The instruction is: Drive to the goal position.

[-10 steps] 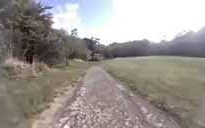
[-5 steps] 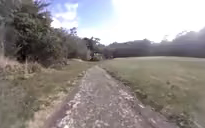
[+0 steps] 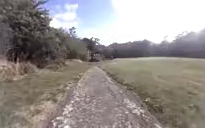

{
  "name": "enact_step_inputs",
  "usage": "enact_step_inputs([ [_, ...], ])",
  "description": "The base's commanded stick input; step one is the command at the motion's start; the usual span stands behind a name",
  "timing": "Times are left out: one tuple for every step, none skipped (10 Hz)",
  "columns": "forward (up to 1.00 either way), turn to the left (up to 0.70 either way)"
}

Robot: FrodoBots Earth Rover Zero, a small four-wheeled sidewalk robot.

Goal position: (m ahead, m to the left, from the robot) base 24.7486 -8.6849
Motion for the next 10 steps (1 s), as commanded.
enact_step_inputs([
  [1.0, 0.03],
  [1.0, 0.02],
  [1.0, 0.02],
  [1.0, 0.02],
  [1.0, 0.03],
  [1.0, 0.1],
  [1.0, 0.18],
  [1.0, 0.4],
  [1.0, 0.4],
  [1.0, 0.4],
])
